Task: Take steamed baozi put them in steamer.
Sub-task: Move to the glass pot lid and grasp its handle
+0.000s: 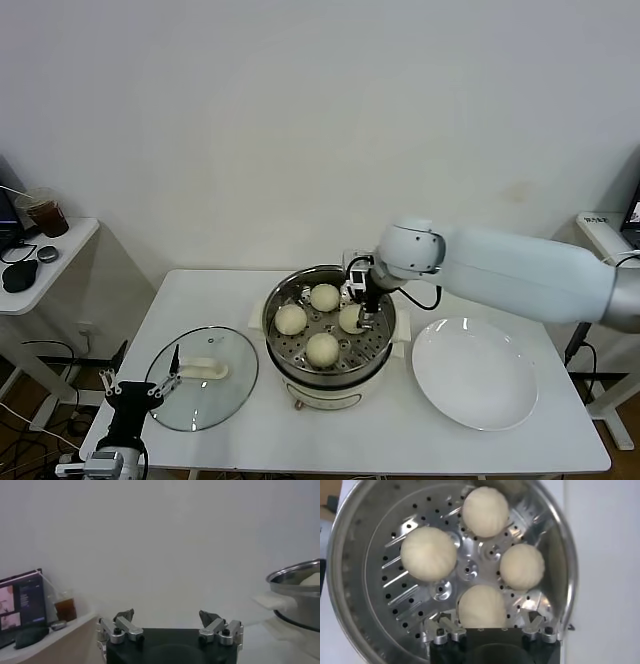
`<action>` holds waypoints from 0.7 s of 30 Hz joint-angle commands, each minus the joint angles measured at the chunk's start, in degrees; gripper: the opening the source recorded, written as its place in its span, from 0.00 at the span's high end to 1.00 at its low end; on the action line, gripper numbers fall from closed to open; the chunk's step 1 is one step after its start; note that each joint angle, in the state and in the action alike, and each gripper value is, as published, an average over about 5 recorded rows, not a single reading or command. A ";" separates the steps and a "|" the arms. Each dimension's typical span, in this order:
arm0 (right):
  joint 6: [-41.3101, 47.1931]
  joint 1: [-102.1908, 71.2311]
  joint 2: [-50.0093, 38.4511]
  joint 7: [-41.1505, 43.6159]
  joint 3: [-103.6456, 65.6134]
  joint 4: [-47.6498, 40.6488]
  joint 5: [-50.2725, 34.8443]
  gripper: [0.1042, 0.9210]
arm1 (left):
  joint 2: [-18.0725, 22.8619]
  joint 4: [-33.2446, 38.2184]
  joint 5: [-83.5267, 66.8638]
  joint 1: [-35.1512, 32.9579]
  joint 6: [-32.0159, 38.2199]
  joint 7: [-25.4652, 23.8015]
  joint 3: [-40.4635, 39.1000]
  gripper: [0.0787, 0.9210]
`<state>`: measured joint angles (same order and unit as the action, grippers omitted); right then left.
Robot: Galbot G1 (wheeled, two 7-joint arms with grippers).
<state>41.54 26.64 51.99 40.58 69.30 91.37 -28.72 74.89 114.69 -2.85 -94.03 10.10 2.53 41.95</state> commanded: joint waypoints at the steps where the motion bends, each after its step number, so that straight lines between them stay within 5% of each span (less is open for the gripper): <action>1: -0.47 -6.68 -10.47 -11.03 -12.41 9.43 -3.35 0.12 | -0.05 0.10 -0.09 -0.05 0.14 -0.09 0.05 0.12; 9: -21.70 -47.47 -21.26 -36.87 -47.32 16.52 -5.19 0.12 | 0.38 0.36 0.02 -0.35 0.98 -0.08 -0.01 0.12; 16: -38.93 -87.93 -11.86 -34.93 -83.53 17.64 11.11 0.12 | 0.77 0.82 -0.04 -0.80 1.90 -0.28 -0.21 0.12; 21: -54.45 -101.84 0.97 -30.87 -97.33 16.09 22.41 0.12 | 1.15 1.20 0.14 -0.89 2.97 -0.31 -0.82 0.12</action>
<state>10.79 -34.69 42.83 12.76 6.81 105.34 -20.91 76.05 115.81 -2.77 -94.92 12.66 2.25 41.20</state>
